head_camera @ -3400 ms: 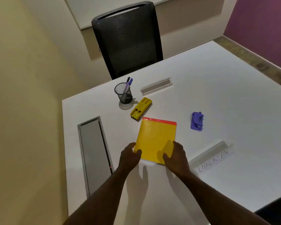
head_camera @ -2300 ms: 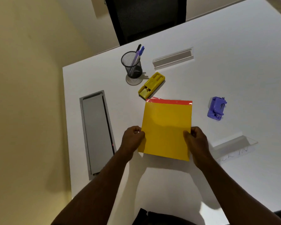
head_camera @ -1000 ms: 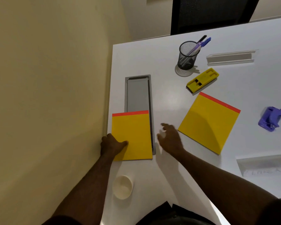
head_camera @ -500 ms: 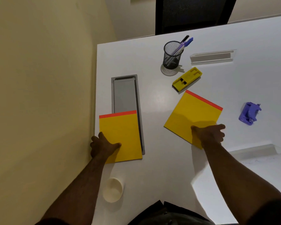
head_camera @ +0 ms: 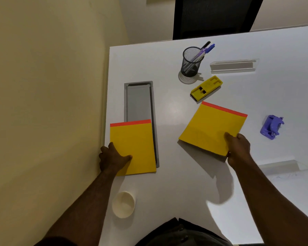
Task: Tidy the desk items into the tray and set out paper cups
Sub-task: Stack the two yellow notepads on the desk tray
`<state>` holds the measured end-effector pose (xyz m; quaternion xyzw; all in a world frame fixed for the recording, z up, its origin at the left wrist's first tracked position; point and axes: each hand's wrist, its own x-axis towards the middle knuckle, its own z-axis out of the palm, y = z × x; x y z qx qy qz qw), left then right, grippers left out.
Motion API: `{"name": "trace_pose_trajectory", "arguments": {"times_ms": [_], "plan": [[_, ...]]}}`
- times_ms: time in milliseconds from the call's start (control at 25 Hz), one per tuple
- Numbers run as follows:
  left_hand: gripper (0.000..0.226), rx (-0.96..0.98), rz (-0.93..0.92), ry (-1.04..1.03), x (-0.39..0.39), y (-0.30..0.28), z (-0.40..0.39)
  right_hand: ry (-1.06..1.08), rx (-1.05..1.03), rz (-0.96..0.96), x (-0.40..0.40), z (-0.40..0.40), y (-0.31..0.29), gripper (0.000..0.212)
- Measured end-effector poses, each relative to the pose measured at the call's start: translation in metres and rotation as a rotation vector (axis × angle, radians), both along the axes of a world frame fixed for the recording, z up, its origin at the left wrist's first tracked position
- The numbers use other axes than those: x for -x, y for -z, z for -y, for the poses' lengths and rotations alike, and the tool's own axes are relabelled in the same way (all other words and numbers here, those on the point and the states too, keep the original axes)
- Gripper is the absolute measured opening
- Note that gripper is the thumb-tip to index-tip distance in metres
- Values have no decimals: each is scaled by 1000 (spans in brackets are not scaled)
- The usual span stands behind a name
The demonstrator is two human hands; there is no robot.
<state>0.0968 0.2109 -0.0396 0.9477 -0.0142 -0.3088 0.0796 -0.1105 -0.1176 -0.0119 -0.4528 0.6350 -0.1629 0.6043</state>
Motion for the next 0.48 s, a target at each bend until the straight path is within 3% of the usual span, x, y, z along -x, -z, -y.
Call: {"name": "trace_pose_trajectory", "arguments": {"times_ms": [120, 200, 320, 400, 480], "plan": [[103, -5, -13, 4, -1, -3, -1, -261, 268, -61, 0, -10, -26, 17], [94, 24, -28, -4, -2, -4, -3, -397, 367, 31, -3, -23, -43, 30], [80, 111, -59, -74, -6, -4, -9, -504, 238, 292, -26, -50, -55, 53], [72, 186, -74, -158, -8, -5, -10, -568, 145, 301, -51, -73, -49, 66], [64, 297, -97, -322, -10, -6, -8, -630, 36, 255, -77, -101, -35, 63]]}}
